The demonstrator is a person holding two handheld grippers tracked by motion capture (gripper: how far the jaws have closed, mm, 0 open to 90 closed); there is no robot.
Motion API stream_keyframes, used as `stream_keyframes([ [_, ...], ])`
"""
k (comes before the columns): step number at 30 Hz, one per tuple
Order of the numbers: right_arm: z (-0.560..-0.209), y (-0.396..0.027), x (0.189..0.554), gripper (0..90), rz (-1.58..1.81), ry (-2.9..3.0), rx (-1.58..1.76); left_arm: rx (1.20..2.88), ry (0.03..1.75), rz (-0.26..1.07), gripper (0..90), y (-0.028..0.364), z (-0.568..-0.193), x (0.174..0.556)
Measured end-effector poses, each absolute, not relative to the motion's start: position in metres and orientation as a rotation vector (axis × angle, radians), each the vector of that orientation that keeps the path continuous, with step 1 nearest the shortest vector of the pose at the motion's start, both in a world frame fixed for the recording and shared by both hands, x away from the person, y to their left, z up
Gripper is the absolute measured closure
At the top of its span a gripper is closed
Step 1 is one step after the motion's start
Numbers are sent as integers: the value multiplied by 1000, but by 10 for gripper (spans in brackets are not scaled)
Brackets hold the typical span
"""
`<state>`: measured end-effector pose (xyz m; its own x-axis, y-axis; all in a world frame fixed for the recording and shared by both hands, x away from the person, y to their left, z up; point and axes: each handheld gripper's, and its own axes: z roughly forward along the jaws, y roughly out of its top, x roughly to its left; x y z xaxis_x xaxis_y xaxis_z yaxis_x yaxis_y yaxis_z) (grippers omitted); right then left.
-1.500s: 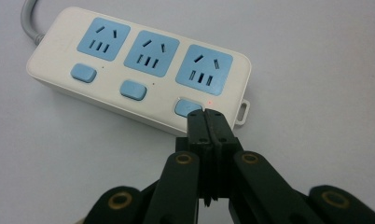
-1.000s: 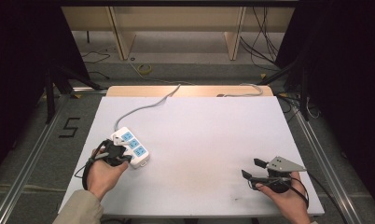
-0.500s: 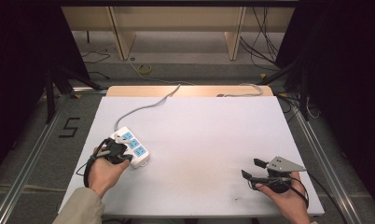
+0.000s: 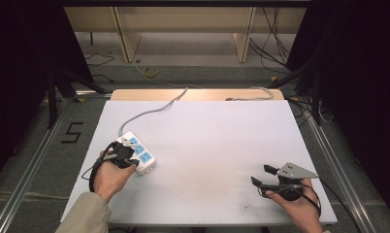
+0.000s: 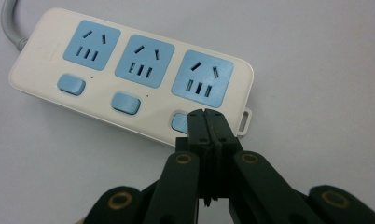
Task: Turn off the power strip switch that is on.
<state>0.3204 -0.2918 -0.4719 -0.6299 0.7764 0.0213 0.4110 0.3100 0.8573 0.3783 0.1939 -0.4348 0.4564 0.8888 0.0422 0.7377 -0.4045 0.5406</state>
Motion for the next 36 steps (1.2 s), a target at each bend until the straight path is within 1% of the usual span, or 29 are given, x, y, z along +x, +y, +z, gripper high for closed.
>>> stream_keyframes([
  [27, -471, -292, 320, 325, 1253, 2183, 1050, 2280, 1371, 397, 897, 193, -432, 391],
  [36, -471, -292, 320, 325, 1252, 2184, 1054, 2300, 1368, 405, 897, 190, -433, 396],
])
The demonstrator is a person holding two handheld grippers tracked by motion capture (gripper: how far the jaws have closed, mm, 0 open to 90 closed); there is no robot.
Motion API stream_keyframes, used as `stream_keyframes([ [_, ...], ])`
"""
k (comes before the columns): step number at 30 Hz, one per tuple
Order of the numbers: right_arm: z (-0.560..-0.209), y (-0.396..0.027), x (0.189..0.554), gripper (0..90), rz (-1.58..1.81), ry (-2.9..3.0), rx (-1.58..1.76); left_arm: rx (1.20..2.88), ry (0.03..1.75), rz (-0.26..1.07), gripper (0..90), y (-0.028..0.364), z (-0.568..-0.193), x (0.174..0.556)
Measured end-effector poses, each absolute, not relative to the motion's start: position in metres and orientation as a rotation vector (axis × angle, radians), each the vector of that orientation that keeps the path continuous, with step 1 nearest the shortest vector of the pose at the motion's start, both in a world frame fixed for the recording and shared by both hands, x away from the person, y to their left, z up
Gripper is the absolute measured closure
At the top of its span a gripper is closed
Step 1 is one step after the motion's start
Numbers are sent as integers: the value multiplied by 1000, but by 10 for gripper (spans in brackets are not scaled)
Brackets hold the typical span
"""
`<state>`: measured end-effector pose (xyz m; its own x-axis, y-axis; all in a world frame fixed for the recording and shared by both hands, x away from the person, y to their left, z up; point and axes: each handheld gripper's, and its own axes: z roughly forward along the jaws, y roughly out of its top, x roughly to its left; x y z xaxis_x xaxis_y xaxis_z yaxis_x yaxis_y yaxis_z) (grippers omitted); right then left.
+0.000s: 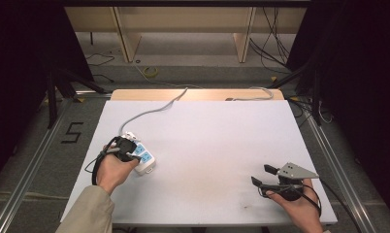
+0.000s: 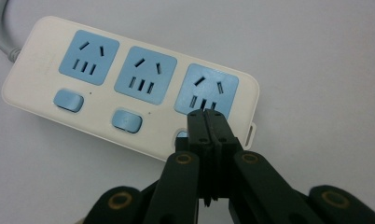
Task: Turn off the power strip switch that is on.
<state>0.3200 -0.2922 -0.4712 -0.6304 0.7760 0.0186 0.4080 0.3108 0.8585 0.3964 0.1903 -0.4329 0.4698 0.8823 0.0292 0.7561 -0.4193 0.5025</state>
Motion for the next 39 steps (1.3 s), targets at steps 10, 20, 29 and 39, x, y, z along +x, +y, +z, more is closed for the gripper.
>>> stream_keyframes([
  [10, -471, -292, 320, 324, 1251, 2185, 1053, 2308, 1373, 404, 897, 190, -434, 400],
  [20, -471, -292, 320, 324, 1250, 2185, 1056, 2333, 1371, 405, 897, 189, -436, 403],
  [29, -471, -292, 320, 324, 1250, 2185, 1056, 2337, 1377, 396, 897, 188, -438, 404],
  [39, -472, -292, 320, 324, 1251, 2187, 1053, 2360, 1381, 402, 897, 188, -440, 406],
])
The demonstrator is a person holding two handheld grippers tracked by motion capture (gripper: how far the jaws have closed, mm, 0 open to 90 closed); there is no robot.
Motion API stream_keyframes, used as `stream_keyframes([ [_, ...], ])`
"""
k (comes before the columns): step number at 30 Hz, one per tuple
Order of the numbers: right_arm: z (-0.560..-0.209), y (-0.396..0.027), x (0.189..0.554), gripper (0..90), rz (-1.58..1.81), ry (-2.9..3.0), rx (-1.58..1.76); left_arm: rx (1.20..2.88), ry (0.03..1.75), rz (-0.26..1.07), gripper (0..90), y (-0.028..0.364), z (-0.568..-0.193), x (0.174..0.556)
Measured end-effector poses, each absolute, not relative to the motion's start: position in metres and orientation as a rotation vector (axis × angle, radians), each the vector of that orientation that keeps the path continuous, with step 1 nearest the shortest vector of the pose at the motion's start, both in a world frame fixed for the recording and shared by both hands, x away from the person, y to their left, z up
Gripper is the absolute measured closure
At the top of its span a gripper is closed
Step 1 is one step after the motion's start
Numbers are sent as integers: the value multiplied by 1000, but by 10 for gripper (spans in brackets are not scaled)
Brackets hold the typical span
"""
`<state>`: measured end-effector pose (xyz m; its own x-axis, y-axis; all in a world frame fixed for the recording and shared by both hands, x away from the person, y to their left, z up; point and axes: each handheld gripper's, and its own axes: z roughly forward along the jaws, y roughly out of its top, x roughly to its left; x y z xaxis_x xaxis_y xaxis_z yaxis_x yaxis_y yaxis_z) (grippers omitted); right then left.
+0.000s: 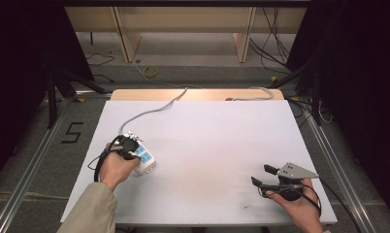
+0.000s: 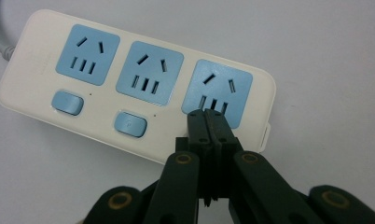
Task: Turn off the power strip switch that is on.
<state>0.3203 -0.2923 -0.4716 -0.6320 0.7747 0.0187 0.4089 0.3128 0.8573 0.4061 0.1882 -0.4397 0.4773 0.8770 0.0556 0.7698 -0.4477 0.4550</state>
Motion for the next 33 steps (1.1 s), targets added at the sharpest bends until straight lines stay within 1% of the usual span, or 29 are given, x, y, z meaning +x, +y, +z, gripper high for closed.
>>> stream_keyframes([
  [11, -471, -292, 320, 323, 1250, 2189, 1048, 2358, 1386, 400, 897, 187, -441, 407],
  [15, -471, -292, 320, 322, 1251, 2189, 1048, 2361, 1388, 376, 898, 186, -441, 407],
  [33, -471, -292, 320, 322, 1251, 2188, 1048, 2387, 1396, 421, 898, 185, -441, 407],
])
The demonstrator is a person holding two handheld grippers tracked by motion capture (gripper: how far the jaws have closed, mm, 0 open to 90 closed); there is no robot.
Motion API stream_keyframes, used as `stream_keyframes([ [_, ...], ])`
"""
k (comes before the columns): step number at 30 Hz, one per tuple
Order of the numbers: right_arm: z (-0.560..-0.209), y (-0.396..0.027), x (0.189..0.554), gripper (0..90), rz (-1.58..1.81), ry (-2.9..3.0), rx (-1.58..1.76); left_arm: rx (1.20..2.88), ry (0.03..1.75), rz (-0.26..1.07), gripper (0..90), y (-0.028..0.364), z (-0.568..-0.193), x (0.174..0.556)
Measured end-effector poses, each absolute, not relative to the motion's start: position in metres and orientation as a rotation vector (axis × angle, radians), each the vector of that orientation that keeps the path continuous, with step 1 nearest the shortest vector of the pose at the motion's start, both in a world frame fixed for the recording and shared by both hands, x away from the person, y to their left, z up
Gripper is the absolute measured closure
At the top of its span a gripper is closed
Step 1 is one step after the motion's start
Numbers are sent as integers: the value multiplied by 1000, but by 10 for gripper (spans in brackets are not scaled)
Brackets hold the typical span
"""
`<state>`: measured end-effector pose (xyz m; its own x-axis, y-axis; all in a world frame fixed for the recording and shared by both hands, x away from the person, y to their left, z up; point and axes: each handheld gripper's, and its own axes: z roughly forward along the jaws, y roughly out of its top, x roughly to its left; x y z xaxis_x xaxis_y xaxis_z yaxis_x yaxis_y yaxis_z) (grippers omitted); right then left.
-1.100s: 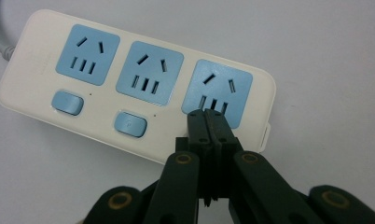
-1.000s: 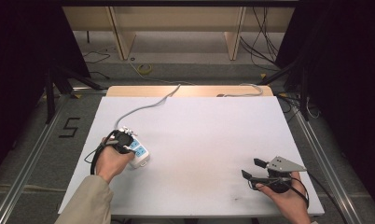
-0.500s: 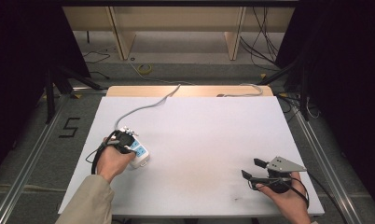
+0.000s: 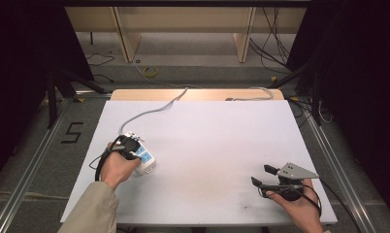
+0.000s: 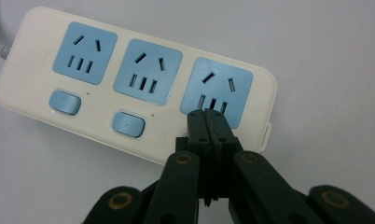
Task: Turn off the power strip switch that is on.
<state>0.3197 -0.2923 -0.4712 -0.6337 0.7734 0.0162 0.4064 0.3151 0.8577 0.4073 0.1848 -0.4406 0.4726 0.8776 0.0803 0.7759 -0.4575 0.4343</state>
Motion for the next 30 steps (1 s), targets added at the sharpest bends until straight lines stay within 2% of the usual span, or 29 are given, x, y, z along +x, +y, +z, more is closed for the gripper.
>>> stream_keyframes([
  [17, -471, -292, 320, 321, 1249, 2192, 1044, 2368, 1399, 374, 898, 191, -441, 409],
  [30, -471, -291, 320, 322, 1249, 2193, 1041, 2380, 1397, 390, 899, 190, -441, 408],
])
